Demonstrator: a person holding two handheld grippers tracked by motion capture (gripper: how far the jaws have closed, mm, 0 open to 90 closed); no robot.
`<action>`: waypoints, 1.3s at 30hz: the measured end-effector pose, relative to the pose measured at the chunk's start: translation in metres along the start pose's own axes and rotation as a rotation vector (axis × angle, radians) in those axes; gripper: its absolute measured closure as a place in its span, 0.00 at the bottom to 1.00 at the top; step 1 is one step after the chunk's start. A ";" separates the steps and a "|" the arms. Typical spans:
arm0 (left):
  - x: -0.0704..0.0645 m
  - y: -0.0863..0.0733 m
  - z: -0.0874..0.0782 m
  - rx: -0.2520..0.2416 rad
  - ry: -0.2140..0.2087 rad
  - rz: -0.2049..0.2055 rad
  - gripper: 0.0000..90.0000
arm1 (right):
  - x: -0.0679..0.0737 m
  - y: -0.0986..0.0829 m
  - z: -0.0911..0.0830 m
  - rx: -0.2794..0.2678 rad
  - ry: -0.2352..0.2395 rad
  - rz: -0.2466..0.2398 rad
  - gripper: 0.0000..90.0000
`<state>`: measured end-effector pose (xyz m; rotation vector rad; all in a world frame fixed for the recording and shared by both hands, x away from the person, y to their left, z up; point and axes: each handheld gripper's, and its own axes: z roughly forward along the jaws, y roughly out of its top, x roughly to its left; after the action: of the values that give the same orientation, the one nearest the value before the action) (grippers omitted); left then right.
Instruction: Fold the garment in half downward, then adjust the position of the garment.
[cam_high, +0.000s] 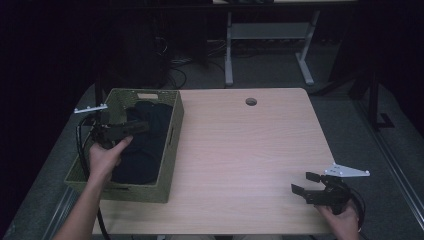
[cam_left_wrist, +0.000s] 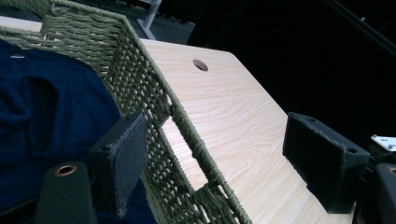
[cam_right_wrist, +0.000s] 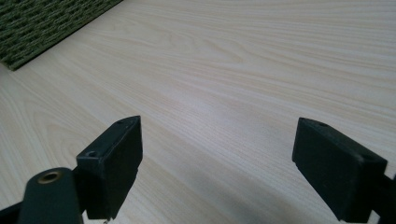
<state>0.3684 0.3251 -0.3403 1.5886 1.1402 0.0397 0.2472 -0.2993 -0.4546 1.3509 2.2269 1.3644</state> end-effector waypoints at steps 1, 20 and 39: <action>0.001 0.000 0.000 0.001 0.004 -0.001 0.24 | 0.000 0.000 0.000 -0.001 0.001 -0.003 0.18; 0.041 0.003 0.008 0.038 0.080 -0.099 0.27 | -0.004 0.001 0.001 0.000 0.012 0.013 0.18; 0.067 -0.003 0.023 0.130 0.158 -0.159 0.28 | -0.003 0.002 0.004 0.010 0.025 -0.005 0.18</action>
<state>0.4149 0.3525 -0.3857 1.6256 1.4133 -0.0143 0.2521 -0.2986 -0.4559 1.3376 2.2542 1.3775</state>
